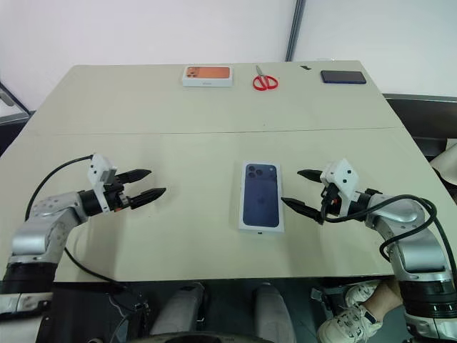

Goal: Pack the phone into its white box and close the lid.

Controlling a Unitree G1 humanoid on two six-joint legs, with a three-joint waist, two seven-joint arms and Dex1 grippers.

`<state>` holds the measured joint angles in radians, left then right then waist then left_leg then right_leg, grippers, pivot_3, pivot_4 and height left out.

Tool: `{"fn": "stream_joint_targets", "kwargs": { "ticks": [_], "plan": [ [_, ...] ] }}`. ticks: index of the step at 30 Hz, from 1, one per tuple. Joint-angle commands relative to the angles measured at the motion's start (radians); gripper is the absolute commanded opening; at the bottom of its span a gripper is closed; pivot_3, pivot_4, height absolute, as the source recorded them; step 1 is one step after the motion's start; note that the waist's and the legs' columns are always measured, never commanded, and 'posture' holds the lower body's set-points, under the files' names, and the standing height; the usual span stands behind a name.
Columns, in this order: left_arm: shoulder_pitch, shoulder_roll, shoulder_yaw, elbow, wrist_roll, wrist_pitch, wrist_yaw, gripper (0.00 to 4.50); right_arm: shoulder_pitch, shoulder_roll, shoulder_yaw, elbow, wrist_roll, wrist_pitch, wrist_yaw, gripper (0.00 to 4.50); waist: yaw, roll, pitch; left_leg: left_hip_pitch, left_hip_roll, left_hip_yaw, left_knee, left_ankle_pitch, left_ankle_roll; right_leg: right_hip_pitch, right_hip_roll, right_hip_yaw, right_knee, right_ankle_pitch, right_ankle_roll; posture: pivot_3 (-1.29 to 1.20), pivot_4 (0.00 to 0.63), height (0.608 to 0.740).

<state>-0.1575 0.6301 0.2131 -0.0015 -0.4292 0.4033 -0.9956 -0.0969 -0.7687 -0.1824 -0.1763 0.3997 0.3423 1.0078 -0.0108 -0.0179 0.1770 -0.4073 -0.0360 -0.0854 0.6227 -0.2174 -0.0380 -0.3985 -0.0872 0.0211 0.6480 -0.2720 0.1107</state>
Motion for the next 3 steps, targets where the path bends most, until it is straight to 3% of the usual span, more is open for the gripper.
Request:
{"fn": "stream_joint_targets", "kwargs": {
  "ticks": [1, 3],
  "plan": [
    [0.047, 0.026, 0.070, -0.059, -0.031, -0.014, 0.023, 4.50, 0.019, -0.029, -0.053, -0.034, 0.023, -0.020, 0.014, 4.43, 0.001, 0.000, 0.000, 0.000, 0.000, 0.000, 0.000, 0.000, 0.000, 0.000, 0.000, 0.000, 0.000, 0.000, 0.000, 0.00, 0.150, 0.740],
    [0.096, 0.039, 0.100, -0.080, -0.039, -0.033, 0.014, 4.50, 0.040, -0.038, -0.067, -0.031, 0.024, -0.027, 0.024, 4.43, 0.001, 0.000, 0.000, 0.000, 0.000, 0.000, 0.000, 0.000, 0.000, 0.000, 0.000, 0.000, -0.001, -0.001, -0.001, 0.00, 0.150, 0.740]
  ]
}}
